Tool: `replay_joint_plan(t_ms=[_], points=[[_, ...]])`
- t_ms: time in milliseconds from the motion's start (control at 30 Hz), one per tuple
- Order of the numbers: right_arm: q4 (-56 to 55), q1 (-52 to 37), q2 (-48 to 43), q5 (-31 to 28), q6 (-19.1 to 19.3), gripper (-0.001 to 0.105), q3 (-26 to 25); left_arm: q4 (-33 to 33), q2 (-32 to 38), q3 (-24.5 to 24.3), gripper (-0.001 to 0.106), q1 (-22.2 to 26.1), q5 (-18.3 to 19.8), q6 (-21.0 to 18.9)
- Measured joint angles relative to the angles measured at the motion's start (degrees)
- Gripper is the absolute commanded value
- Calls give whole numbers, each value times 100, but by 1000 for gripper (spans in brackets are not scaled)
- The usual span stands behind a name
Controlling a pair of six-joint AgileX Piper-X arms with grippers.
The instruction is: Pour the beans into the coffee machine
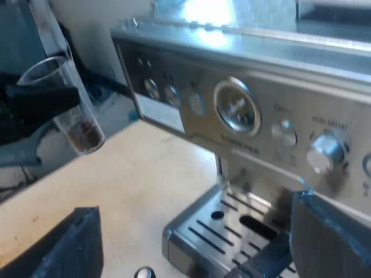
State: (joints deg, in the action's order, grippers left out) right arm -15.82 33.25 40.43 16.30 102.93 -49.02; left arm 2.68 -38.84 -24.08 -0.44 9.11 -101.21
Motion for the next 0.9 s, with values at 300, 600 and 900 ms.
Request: replay_joint_plan(t_ms=[300, 600, 900], points=[[-14, 0, -685, -3, 0, 69, 0, -1404, 936, -201, 26, 0, -35, 0], [-14, 0, -1051, -277, 0, 69, 0, -2276, 1213, -804, 26, 0, -35, 0], [-14, 0, -1072, -1021, 0, 69, 0, -2584, 1213, -1564, 26, 0, -110, 627]])
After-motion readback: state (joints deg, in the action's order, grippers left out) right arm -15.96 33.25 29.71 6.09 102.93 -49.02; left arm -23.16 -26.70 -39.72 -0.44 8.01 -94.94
